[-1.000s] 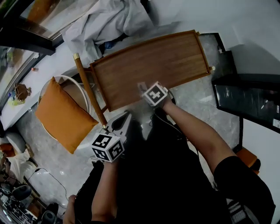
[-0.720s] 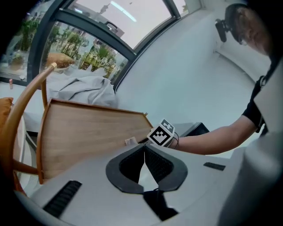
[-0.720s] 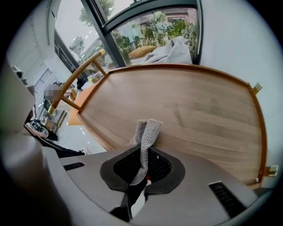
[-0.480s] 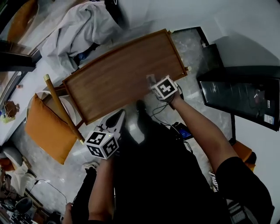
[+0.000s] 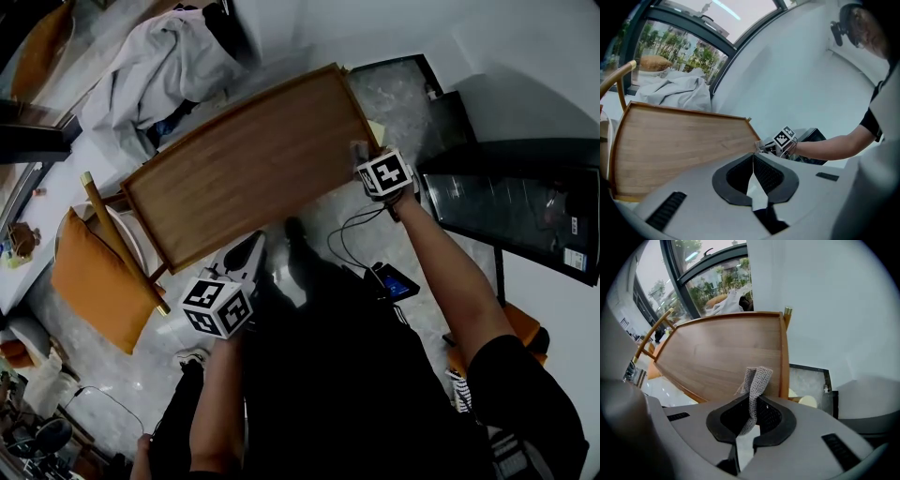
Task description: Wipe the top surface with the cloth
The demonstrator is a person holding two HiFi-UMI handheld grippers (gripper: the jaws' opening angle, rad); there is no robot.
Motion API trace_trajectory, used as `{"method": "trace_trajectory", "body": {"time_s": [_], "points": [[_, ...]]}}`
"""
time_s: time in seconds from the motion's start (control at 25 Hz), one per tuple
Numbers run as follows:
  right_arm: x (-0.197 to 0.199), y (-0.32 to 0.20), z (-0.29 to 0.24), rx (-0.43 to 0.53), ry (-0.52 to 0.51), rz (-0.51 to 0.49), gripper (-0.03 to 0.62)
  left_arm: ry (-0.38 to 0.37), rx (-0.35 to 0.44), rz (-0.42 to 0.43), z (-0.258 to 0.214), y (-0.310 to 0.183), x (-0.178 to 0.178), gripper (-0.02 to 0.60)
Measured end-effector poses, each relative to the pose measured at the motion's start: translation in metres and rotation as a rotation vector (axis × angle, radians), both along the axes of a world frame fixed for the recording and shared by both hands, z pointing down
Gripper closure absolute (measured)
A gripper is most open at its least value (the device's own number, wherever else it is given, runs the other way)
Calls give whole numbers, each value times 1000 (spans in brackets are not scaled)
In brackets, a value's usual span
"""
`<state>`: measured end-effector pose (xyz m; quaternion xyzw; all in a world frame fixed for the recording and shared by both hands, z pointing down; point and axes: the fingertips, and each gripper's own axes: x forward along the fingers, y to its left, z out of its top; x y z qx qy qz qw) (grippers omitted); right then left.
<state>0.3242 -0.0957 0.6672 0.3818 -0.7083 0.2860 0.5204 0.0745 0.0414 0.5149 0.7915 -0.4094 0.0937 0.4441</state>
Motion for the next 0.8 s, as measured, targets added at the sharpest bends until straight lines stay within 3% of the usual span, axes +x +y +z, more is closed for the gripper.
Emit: {"method": "trace_trajectory", "body": {"time_s": [0.28, 0.36, 0.48, 0.6, 0.8], "points": [[9, -11, -1, 52, 118, -31, 557, -18, 2, -49, 5, 2, -9, 568], [0, -16, -8, 98, 91, -28, 557, -26, 8, -72, 6, 1, -15, 568], [-42, -18, -40, 187, -95, -49, 557, -41, 34, -114, -2, -7, -31, 568], [-113, -8, -93, 245, -343, -126, 557, -47, 90, -160, -23, -19, -53, 568], [-225, 12, -215, 384, -711, -351, 557, -26, 288, -219, -91, -44, -77, 568]]}}
